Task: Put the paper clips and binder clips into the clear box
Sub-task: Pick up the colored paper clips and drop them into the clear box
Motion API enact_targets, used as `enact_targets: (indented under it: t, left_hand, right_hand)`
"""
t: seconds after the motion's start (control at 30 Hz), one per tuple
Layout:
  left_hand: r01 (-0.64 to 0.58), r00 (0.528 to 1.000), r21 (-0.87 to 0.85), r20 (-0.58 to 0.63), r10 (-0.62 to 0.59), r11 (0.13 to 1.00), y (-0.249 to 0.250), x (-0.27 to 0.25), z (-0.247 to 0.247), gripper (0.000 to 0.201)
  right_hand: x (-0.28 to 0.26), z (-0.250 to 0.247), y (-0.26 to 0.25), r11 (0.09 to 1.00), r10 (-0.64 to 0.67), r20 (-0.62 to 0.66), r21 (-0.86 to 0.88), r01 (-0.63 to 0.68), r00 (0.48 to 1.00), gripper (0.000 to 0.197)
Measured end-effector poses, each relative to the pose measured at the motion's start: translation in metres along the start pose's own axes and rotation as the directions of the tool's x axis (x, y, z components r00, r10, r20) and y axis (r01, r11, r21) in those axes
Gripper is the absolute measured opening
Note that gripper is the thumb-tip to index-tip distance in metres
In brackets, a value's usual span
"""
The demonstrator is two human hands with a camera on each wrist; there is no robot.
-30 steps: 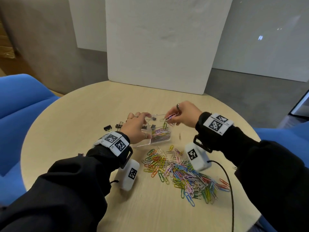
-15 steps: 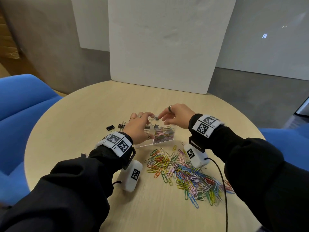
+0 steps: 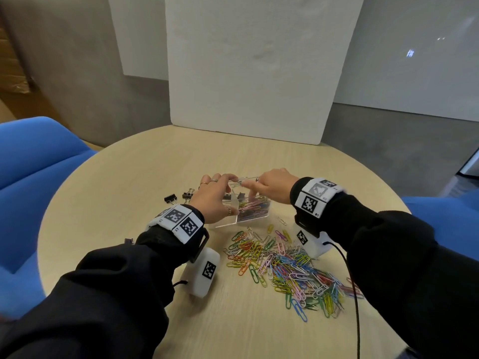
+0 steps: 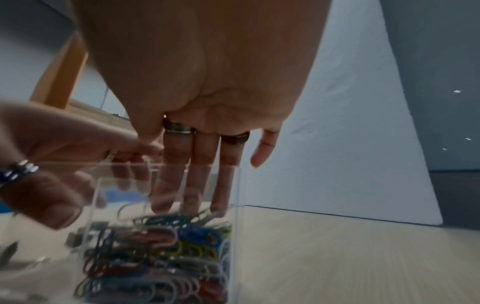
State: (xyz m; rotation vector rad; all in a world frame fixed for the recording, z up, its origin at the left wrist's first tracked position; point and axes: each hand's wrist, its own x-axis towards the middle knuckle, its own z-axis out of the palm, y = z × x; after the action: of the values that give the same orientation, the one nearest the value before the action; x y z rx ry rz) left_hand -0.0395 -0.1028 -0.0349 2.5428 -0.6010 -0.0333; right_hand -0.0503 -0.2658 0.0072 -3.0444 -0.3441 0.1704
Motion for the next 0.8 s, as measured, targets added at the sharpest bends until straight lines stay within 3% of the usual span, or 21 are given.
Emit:
enact_targets:
  t: [0.13,0.33,0.43,0.53,0.6,0.63,0.7,0.8]
  left_hand:
    - [0.000,1.000,0.010,-0.001,0.000,1.000,0.000,0.001,0.000,0.074]
    - [0.004,1.000,0.009,0.008,-0.004,1.000,0.001,0.001,-0.001,0.074]
    - [0.008,1.000,0.008,0.014,-0.008,1.000,0.001,0.001,-0.002,0.073]
    - [0.011,1.000,0.010,0.021,-0.011,1.000,0.001,0.001,-0.002,0.072]
    - [0.009,1.000,0.013,0.025,-0.009,1.000,0.002,0.001,-0.002,0.072]
    - [0.008,1.000,0.014,0.024,-0.009,1.000,0.002,0.001,-0.002,0.072]
    - [0.011,1.000,0.014,0.023,-0.012,1.000,0.002,0.001,-0.002,0.073]
    - [0.013,1.000,0.016,0.026,-0.014,1.000,0.003,0.000,-0.003,0.073]
  right_hand:
    - [-0.003,-0.002,0.010,0.975,-0.014,-0.082,0.218,0.032,0.996,0.057]
    - [-0.003,0.006,0.003,0.997,-0.020,0.029,-0.073,0.022,0.999,0.062]
    - [-0.007,0.002,0.011,0.982,0.011,-0.154,0.190,0.019,0.988,0.056]
    - [-0.015,0.000,0.027,0.912,0.160,-0.325,0.411,-0.013,0.932,0.053]
    - [-0.022,0.006,0.038,0.902,0.245,-0.200,0.406,-0.148,0.949,0.048]
    - [-0.024,0.014,0.042,0.909,0.270,-0.060,0.345,-0.234,0.961,0.044]
    - [-0.025,0.029,0.048,0.934,0.294,0.196,0.147,-0.325,0.935,0.045]
    - [-0.026,0.039,0.047,0.954,0.266,0.247,0.069,-0.290,0.932,0.045]
